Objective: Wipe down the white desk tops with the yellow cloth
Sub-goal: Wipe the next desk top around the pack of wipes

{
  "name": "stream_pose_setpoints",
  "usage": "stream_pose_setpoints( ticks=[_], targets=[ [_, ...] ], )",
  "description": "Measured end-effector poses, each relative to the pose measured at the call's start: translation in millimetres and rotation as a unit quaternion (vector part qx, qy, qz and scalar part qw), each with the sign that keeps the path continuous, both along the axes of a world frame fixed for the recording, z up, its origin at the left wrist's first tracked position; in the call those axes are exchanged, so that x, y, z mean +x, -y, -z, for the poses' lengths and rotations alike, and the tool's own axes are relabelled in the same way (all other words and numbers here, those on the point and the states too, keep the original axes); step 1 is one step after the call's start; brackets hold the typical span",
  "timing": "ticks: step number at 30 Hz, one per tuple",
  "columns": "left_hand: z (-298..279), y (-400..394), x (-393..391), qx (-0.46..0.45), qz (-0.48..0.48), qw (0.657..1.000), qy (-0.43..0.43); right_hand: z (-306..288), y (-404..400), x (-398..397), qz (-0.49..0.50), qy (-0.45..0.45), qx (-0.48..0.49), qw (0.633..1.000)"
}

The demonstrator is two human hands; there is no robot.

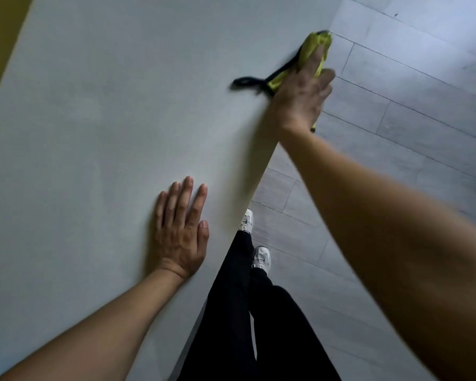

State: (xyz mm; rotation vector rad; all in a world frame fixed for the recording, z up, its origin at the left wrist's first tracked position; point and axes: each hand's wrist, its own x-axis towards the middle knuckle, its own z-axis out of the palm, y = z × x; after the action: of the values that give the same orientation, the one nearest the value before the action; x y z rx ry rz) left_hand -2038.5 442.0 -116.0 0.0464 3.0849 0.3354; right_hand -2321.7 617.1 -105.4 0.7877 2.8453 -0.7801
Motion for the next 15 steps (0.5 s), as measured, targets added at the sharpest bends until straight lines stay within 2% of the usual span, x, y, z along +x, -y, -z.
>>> stream_pose_setpoints(
  ticks=[3, 5, 8, 12, 15],
  targets=[
    [2.6, 0.1, -0.8, 0.001, 0.002, 1.000, -0.014, 3.3, -11.5, -26.4, -0.009, -0.008, 0.016, 1.000],
    [4.4, 0.1, -1.2, 0.001, -0.002, 1.000, -0.023, 3.3, -6.8, -15.1, -0.005, -0.010, -0.002, 1.000],
    [4.9, -1.7, 0.3, 0.006, -0.009, 0.999, -0.035, 2.5, 12.4, 56.9, -0.007, -0.024, -0.045, 0.999],
    [6.7, -2.2, 0.1, -0.002, -0.002, 0.999, -0.048, -3.8, 41.2, 200.0, -0.047, -0.001, -0.129, 0.991],
    [8.1, -1.9, 0.9, -0.002, -0.002, 0.998, -0.056, -9.2, 50.1, 251.2, -0.071, 0.030, -0.129, 0.989]
  ],
)
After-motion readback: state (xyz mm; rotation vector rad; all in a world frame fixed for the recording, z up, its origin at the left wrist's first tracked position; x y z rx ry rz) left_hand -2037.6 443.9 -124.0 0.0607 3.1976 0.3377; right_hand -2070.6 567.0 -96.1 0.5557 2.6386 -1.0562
